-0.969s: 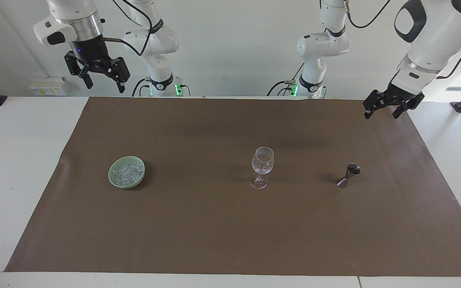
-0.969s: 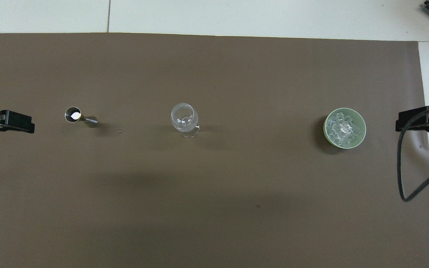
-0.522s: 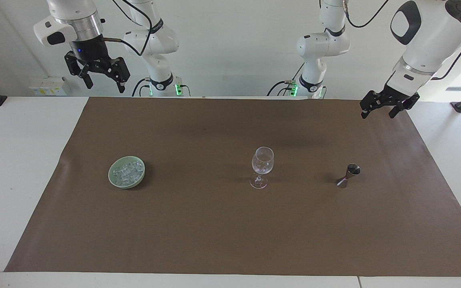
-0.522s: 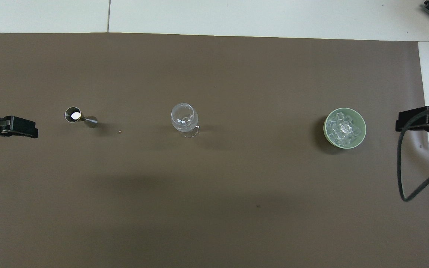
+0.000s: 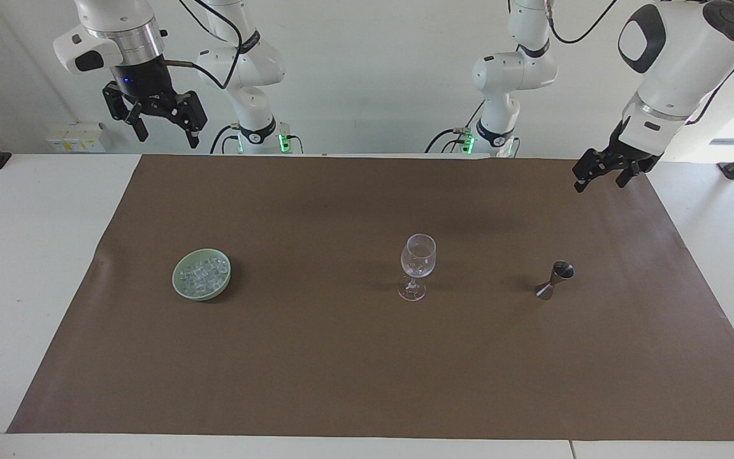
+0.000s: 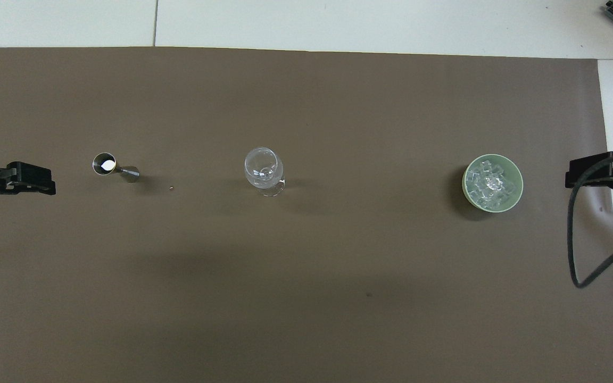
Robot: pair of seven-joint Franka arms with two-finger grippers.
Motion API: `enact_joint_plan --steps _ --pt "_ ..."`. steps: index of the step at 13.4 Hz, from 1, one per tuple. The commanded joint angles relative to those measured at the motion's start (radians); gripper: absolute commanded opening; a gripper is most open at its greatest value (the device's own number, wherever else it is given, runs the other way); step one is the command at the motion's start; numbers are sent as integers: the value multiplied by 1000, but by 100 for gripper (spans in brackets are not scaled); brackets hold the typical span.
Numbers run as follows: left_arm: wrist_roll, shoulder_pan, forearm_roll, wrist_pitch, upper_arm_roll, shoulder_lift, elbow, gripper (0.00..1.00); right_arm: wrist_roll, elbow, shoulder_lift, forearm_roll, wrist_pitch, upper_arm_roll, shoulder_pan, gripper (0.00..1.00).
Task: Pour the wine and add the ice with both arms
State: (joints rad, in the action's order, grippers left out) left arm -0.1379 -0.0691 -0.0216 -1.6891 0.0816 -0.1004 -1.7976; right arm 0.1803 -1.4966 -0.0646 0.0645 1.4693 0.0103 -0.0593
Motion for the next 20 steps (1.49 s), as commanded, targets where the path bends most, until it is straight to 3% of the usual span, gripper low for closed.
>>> enact_joint_plan --steps 1,11,20 --pt "-63 -11 -3 -14 0 -33 -45 100 -16 -30 -23 -8 11 -1 3 100" --pt "-304 -153 -172 43 -2 -36 -127 100 -16 -30 -23 -6 11 -1 3 100" --pt "-719 -233 -302 29 -2 22 -175 100 -16 -30 -23 -6 11 -1 3 100"
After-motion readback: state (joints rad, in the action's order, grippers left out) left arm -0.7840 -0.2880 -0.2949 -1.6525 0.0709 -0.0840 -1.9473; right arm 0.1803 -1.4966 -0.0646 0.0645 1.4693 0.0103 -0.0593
